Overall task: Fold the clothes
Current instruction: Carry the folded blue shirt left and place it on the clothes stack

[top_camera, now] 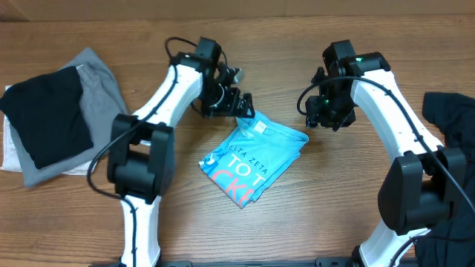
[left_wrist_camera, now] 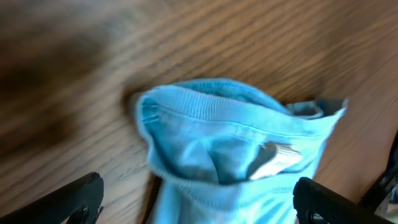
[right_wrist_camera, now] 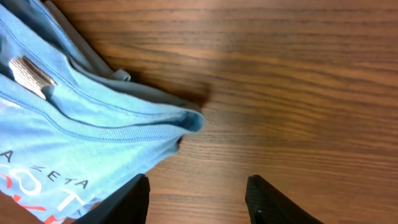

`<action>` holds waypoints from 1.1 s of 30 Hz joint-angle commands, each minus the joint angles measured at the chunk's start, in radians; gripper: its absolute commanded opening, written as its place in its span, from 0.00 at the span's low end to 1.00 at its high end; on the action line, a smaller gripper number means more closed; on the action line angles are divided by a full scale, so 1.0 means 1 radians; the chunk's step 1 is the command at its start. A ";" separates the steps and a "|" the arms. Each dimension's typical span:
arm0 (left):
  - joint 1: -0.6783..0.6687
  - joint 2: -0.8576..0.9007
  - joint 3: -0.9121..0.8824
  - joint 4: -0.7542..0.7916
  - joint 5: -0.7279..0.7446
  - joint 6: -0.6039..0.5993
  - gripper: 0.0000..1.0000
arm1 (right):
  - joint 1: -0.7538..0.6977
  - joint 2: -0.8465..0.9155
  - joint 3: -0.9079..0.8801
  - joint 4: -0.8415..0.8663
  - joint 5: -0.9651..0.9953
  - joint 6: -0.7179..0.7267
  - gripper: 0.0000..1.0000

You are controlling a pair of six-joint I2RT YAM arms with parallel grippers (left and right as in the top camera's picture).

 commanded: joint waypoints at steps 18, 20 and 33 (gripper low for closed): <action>-0.133 0.156 0.008 -0.098 0.114 0.147 0.04 | -0.065 -0.048 0.026 -0.038 0.010 0.007 0.54; -0.115 0.154 0.021 -0.105 0.103 0.146 0.04 | -0.073 -0.053 0.026 -0.039 0.010 0.007 0.54; 0.166 -0.092 0.156 -0.098 -0.229 -0.156 0.04 | -0.171 -0.105 0.026 -0.036 0.010 0.004 0.54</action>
